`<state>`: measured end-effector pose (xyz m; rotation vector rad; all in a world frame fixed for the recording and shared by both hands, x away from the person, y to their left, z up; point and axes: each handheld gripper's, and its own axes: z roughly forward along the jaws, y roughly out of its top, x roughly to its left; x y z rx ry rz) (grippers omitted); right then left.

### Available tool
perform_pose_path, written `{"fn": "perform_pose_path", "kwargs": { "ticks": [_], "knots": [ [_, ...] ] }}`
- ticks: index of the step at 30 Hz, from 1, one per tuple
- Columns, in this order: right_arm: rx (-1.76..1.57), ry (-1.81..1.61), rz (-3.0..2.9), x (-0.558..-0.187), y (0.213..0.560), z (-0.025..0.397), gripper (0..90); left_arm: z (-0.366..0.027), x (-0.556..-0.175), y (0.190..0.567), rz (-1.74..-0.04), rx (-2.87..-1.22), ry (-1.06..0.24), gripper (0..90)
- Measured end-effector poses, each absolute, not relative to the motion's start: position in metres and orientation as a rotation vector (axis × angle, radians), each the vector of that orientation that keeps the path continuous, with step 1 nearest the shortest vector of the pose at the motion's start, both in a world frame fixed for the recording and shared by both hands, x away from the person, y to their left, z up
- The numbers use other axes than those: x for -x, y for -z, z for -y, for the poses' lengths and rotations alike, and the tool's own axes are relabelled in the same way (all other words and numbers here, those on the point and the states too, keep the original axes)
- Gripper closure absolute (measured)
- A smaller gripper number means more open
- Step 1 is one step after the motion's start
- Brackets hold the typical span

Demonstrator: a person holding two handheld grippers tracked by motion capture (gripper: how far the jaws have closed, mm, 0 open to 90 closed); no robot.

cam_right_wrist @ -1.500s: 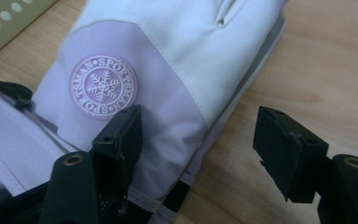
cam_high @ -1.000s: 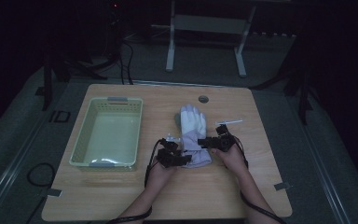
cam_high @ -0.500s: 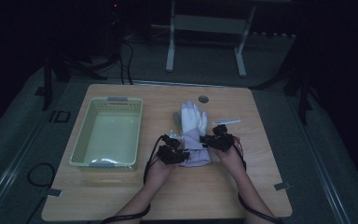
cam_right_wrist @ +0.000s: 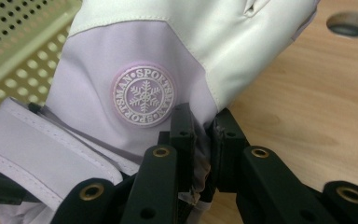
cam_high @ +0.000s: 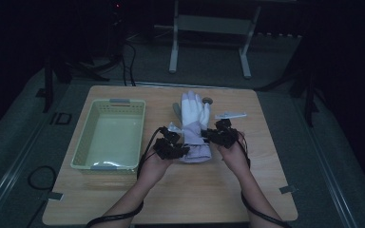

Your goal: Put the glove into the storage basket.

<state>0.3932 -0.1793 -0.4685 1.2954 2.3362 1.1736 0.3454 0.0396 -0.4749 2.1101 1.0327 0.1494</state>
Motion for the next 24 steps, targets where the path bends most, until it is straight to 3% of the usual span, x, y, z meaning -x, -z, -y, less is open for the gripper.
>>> {"fn": "perform_pose_path", "kwargs": {
  "ticks": [24],
  "knots": [
    [-1.191, -1.232, -2.32, -0.392, 0.424, 0.103, 81.4, -0.112, -0.342, 0.425, -1.032, -2.176, -0.237, 73.7]
  ]
}}
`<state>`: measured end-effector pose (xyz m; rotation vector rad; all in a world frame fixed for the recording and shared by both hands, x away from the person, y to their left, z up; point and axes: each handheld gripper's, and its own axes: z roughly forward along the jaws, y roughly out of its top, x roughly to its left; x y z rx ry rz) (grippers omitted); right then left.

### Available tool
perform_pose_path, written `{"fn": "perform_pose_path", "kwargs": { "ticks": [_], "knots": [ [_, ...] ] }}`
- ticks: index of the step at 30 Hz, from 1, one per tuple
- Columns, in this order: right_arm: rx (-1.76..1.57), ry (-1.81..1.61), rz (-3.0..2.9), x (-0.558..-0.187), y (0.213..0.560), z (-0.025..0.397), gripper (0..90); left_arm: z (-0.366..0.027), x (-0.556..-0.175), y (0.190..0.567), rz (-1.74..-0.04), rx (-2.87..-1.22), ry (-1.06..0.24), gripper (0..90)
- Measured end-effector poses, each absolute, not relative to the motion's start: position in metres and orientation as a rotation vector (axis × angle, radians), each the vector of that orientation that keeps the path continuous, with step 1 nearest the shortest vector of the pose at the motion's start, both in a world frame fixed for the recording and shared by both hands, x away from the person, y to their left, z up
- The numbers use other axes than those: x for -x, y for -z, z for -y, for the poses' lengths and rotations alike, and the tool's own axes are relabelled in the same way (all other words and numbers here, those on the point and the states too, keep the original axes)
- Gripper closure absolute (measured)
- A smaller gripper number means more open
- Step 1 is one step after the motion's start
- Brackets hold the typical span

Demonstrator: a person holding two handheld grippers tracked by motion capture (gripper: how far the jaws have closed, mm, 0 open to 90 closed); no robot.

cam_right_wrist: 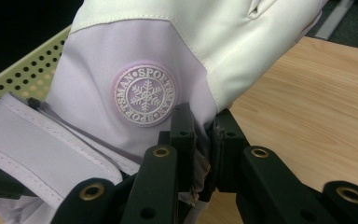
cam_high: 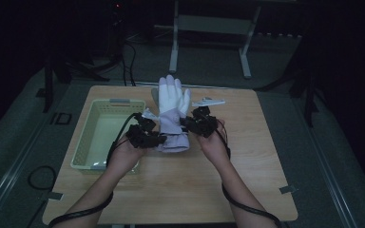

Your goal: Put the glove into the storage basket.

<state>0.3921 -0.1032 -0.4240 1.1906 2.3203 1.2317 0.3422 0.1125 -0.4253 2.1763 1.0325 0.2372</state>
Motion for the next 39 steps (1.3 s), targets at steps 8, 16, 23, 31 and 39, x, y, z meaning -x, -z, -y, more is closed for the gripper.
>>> {"fn": "perform_pose_path", "kwargs": {
  "ticks": [8, 16, 23, 31, 39],
  "knots": [
    [-1.143, -1.239, -2.352, -0.393, 0.421, 0.063, 81.5, -0.15, -0.336, 0.423, -1.072, -2.166, -0.258, 73.6],
    [-1.086, -1.221, -2.386, -0.393, 0.421, 0.019, 81.5, -0.192, -0.331, 0.426, -1.11, -2.162, -0.263, 73.6],
    [-1.037, -1.203, -2.429, -0.394, 0.424, -0.024, 81.5, -0.229, -0.327, 0.429, -1.16, -2.157, -0.254, 73.7],
    [-1.017, -1.218, -2.463, -0.394, 0.433, -0.067, 81.5, -0.272, -0.327, 0.435, -1.195, -2.182, -0.239, 73.6],
    [-1.094, -1.217, -2.52, -0.395, 0.463, -0.082, 81.4, -0.29, -0.334, 0.468, -1.249, -2.195, -0.123, 73.5]
  ]
}}
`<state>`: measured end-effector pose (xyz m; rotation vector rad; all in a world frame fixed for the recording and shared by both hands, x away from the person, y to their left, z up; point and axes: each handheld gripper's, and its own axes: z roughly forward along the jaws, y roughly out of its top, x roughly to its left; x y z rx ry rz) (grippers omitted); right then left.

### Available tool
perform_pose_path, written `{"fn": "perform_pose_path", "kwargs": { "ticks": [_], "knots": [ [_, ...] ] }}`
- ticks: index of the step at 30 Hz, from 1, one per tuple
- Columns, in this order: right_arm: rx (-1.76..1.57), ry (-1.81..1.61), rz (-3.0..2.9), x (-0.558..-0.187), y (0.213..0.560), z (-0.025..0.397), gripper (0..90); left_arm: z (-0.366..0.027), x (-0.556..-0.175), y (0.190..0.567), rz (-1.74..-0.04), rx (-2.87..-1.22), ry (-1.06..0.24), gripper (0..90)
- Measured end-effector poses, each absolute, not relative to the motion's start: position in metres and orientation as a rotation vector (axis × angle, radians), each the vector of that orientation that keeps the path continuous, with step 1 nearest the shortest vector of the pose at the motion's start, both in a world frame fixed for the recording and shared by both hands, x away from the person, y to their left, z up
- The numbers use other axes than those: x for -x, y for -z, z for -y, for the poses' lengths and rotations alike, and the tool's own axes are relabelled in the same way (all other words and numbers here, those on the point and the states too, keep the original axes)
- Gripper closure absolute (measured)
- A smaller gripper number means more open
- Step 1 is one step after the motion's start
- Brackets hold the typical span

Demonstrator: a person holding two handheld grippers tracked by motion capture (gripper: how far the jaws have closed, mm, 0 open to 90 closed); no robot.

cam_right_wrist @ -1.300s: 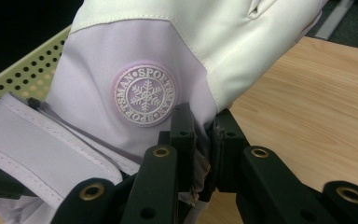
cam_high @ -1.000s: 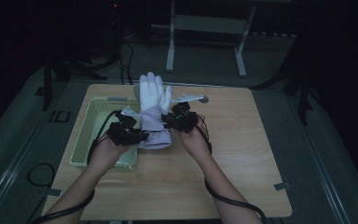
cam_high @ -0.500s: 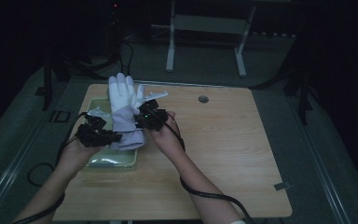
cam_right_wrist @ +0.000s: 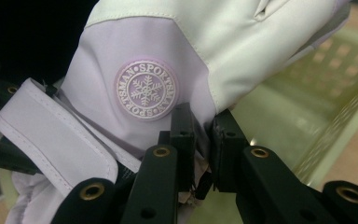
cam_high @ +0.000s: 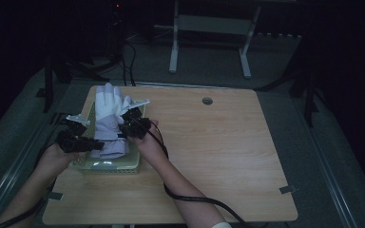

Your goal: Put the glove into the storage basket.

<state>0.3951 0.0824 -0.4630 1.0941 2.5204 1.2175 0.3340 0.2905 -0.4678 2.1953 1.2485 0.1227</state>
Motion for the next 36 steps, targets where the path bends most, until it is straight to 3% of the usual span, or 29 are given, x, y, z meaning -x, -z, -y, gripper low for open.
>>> {"fn": "perform_pose_path", "kwargs": {
  "ticks": [16, 25, 27, 30, 31, 32, 36],
  "knots": [
    [-1.13, -0.976, -2.643, -0.401, 0.501, -0.086, 79.4, -0.278, -0.343, 0.507, -1.359, -2.236, 0.003, 72.3],
    [-1.091, -0.981, -2.649, -0.401, 0.506, -0.082, 58.1, -0.273, -0.344, 0.52, -1.376, -2.249, 0.021, 62.5],
    [-1.073, -1.031, -2.623, -0.401, 0.498, -0.08, 50.1, -0.274, -0.342, 0.517, -1.362, -2.245, -0.007, 55.0],
    [-1.067, -1.082, -2.611, -0.401, 0.491, -0.077, 45.7, -0.274, -0.338, 0.513, -1.36, -2.245, -0.078, 38.8],
    [-1.051, -1.105, -2.61, -0.4, 0.487, -0.075, 43.3, -0.276, -0.333, 0.507, -1.339, -2.205, -0.133, 38.8],
    [-1.006, -1.133, -2.606, -0.397, 0.481, -0.072, 39.1, -0.277, -0.332, 0.505, -1.334, -2.189, -0.151, 23.3],
    [-0.958, -1.167, -2.607, -0.394, 0.475, -0.067, 32.0, -0.277, -0.324, 0.496, -1.329, -2.1, -0.235, 14.4]
  ]
}}
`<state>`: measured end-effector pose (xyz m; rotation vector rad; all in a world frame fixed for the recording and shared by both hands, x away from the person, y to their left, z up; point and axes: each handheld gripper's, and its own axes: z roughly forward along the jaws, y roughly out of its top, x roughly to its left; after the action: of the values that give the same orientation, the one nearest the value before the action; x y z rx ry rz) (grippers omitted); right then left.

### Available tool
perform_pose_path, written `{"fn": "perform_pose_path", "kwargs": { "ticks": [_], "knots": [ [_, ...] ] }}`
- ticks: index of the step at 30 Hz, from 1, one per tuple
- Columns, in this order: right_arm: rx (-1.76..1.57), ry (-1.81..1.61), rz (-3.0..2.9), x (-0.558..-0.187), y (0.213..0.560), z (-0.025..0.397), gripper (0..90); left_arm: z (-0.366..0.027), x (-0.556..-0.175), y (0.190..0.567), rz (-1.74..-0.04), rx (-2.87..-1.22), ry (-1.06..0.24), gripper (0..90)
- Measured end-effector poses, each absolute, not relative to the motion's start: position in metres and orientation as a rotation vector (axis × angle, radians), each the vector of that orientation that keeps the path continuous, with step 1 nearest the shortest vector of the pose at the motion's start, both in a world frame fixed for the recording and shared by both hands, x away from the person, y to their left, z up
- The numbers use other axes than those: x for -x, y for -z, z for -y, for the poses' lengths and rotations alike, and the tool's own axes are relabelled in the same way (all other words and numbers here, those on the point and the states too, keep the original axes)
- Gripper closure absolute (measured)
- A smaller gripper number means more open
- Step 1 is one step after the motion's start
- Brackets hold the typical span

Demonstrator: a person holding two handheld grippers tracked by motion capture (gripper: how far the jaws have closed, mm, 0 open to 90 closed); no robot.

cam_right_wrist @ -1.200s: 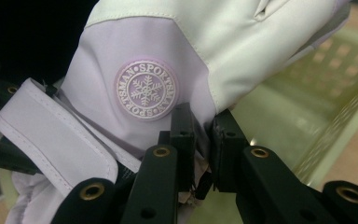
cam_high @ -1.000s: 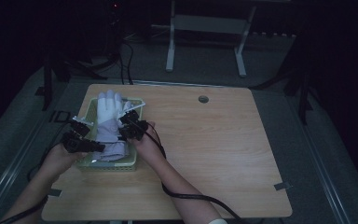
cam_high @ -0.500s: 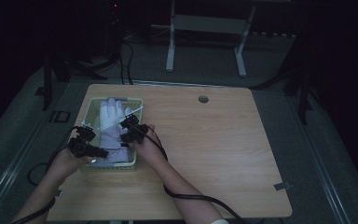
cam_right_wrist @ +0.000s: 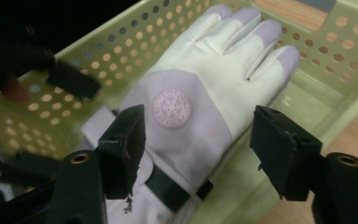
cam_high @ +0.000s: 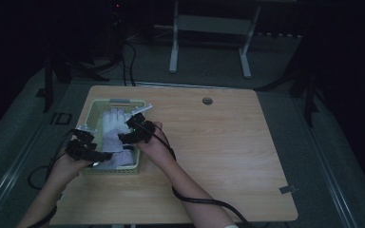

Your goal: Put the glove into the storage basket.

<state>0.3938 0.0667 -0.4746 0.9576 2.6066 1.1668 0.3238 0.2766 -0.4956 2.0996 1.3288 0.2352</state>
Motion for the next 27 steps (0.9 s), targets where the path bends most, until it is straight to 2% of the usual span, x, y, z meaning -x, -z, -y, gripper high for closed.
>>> {"fn": "perform_pose_path", "kwargs": {
  "ticks": [2, 4, 11, 27],
  "knots": [
    [-0.912, -1.173, -2.643, -0.391, 0.471, -0.062, 22.5, -0.272, -0.316, 0.488, -1.293, -2.024, -0.282, 13.5],
    [-0.87, -1.181, -2.637, -0.388, 0.47, -0.059, 18.3, -0.268, -0.311, 0.485, -1.28, -1.984, -0.306, 13.4],
    [-0.86, -1.197, -2.628, -0.385, 0.466, -0.043, 18.1, -0.25, -0.299, 0.477, -1.179, -1.898, -0.329, 12.9],
    [-0.877, -1.179, -2.604, -0.383, 0.468, 0.014, 17.7, -0.2, -0.281, 0.474, -1.066, -1.93, -0.293, 12.9]
  ]
}}
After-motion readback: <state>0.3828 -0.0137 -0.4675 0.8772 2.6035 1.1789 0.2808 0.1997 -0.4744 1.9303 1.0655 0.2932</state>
